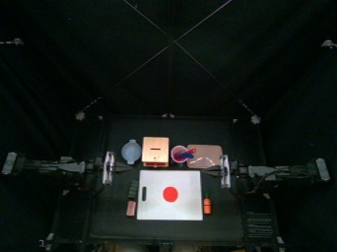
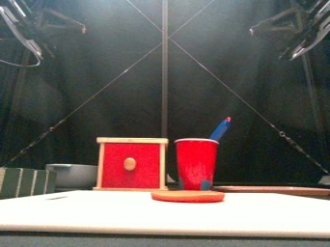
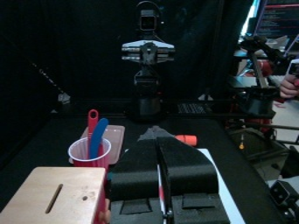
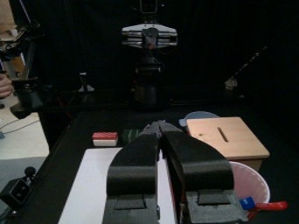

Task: Get the cutter from the drawer then cut the dough then place the extra dough in the bowl
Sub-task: Open the drawer

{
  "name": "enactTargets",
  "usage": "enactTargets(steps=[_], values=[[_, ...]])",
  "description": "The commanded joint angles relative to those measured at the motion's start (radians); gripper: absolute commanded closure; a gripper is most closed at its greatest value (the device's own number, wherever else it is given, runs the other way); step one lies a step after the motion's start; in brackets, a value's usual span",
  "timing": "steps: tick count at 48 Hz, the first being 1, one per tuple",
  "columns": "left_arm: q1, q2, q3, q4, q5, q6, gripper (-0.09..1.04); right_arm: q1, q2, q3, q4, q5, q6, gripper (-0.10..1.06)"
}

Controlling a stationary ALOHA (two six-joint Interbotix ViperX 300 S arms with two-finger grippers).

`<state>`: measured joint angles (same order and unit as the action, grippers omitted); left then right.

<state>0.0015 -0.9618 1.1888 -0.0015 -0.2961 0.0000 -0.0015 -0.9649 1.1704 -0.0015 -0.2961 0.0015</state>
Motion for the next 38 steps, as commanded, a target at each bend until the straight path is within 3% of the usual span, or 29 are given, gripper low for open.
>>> enactTargets(steps=[1,10,17,22,29,38], values=[[0.029,0.069,0.051,-0.04,-0.066,-0.017,0.89,-0.04,0.046,0.008,-0.008,-0.002,-0.012,0.98],[0.026,0.19,0.129,-0.183,-0.337,-0.031,0.89,-0.127,0.233,-0.041,-0.063,-0.018,-0.008,0.98],[-0.02,0.311,0.153,-0.279,-0.518,-0.057,0.89,-0.153,0.399,-0.138,-0.13,-0.069,-0.012,0.98],[-0.074,0.38,0.138,-0.364,-0.584,-0.106,0.89,-0.183,0.52,-0.222,-0.192,-0.112,-0.014,0.98],[-0.12,0.497,0.095,-0.456,-0.661,-0.158,0.89,-0.262,0.707,-0.39,-0.268,-0.135,-0.005,0.98],[-0.126,0.661,0.021,-0.594,-0.727,-0.198,0.89,-0.318,0.907,-0.56,-0.287,-0.156,0.0,0.98]])
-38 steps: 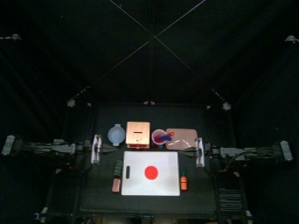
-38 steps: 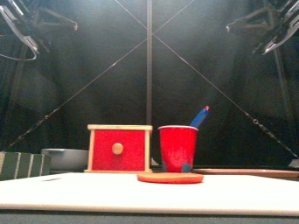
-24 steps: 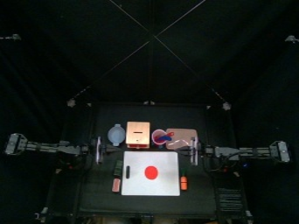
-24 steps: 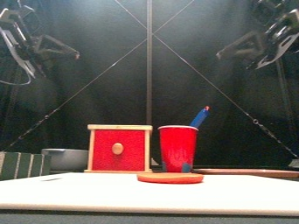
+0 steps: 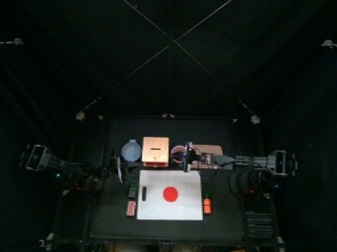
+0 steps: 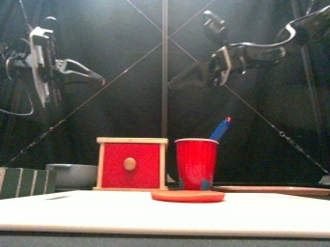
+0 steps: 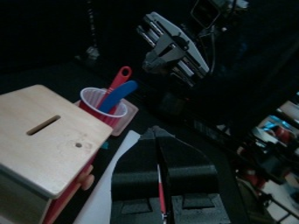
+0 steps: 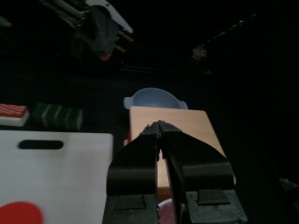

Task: Get the cutter from the drawer then cut the dough then place the extra dough in the bowl
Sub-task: Open the drawer

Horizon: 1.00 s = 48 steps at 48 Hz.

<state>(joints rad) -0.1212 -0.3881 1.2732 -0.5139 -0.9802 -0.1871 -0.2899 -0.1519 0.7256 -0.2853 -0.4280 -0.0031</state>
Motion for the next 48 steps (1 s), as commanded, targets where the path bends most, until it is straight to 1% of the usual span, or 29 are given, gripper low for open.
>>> enactTargets(steps=[1,7,14,21,30,35,41,46,48], values=[[-0.003,0.104,-0.071,-0.098,-0.046,-0.015,0.89,-0.032,0.117,-0.133,-0.003,-0.028,0.005,0.98],[-0.009,0.192,-0.12,-0.173,-0.049,-0.029,0.89,-0.041,0.25,-0.242,0.0,-0.048,0.012,0.98],[-0.011,0.279,-0.163,-0.178,-0.049,-0.032,0.89,-0.044,0.37,-0.334,0.005,-0.046,0.011,0.98],[-0.017,0.324,-0.199,-0.21,-0.048,-0.032,0.89,-0.048,0.446,-0.388,0.003,-0.046,0.011,0.98],[-0.034,0.342,-0.206,-0.241,-0.046,-0.035,0.88,-0.048,0.477,-0.394,0.002,-0.041,0.009,0.98],[-0.052,0.344,-0.21,-0.296,-0.043,-0.038,0.85,-0.048,0.486,-0.39,0.0,-0.041,0.002,0.98],[-0.078,0.35,-0.225,-0.379,-0.043,-0.04,0.78,-0.048,0.499,-0.383,0.0,-0.041,0.0,0.98],[-0.104,0.354,-0.233,-0.437,-0.043,-0.04,0.7,-0.048,0.502,-0.379,0.0,-0.041,0.0,0.98],[-0.117,0.357,-0.238,-0.462,-0.04,-0.041,0.65,-0.048,0.505,-0.379,0.0,-0.041,0.0,0.98]])
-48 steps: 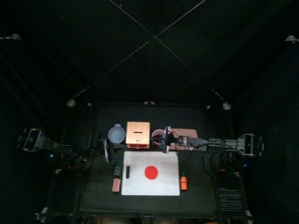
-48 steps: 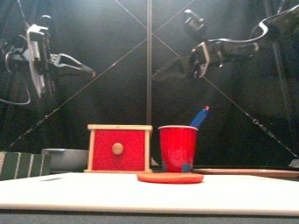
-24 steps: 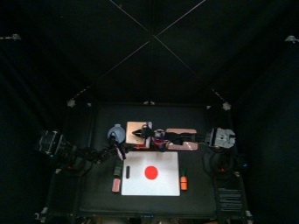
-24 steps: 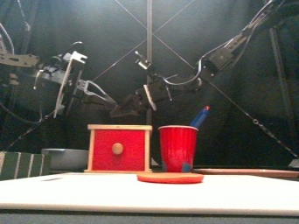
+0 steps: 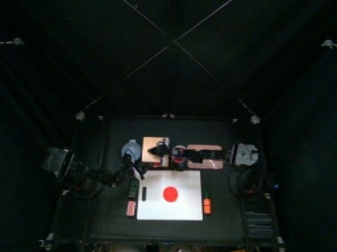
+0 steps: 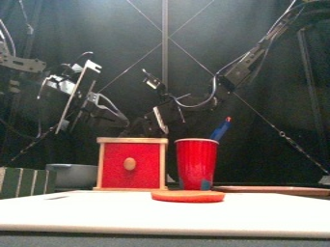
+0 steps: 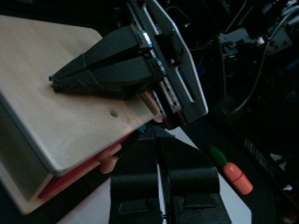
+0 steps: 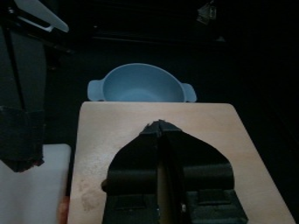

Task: Get the cutter from the drawer then cut the dough then place the extra dough in the bowl
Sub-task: Open the drawer

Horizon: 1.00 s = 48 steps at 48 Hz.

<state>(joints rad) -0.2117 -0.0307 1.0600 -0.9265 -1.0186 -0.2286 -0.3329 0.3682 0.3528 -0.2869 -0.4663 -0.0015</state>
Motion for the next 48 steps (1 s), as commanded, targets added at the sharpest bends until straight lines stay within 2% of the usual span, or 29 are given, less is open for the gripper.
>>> enactTargets(steps=[1,12,22,34,48], values=[[-0.031,0.0,-0.025,-0.06,0.0,-0.002,0.63,-0.005,-0.014,-0.005,0.002,-0.003,-0.002,0.98],[-0.069,0.008,-0.055,-0.172,0.023,-0.031,0.38,-0.005,-0.009,-0.003,0.002,-0.003,-0.003,0.98],[-0.069,0.054,-0.095,-0.206,0.032,-0.084,0.24,0.002,-0.009,-0.005,-0.002,-0.003,-0.005,0.98],[-0.064,0.114,-0.14,-0.23,0.066,-0.179,0.21,0.003,-0.009,-0.008,-0.002,-0.002,-0.005,0.98],[-0.058,0.132,-0.115,-0.258,0.132,-0.311,0.21,0.006,-0.009,-0.012,-0.002,-0.003,-0.003,0.98]])
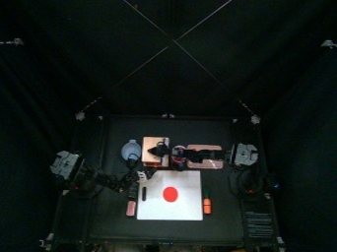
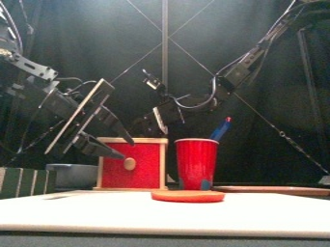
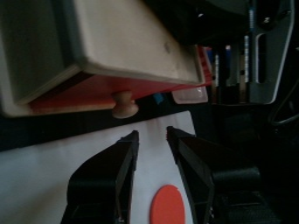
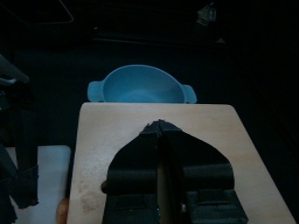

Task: Get the cutter from the drawer then cut the dough then place the extra dough in the bowl
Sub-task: Open the drawer

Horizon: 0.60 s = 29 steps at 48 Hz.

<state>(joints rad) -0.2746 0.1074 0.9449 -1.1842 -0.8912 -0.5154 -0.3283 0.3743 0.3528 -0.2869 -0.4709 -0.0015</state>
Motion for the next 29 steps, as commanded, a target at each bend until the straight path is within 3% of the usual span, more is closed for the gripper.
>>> enactTargets(steps=[1,15,29], values=[[0.005,-0.005,0.003,0.0,0.005,-0.029,0.21,0.002,-0.015,-0.011,-0.002,0.002,-0.003,0.98],[0.074,-0.005,0.015,0.049,0.009,-0.04,0.2,0.006,-0.014,-0.014,0.002,0.002,-0.003,0.98],[0.126,-0.008,0.011,0.117,0.072,-0.067,0.1,0.009,-0.015,-0.015,0.0,0.002,-0.003,0.98]])
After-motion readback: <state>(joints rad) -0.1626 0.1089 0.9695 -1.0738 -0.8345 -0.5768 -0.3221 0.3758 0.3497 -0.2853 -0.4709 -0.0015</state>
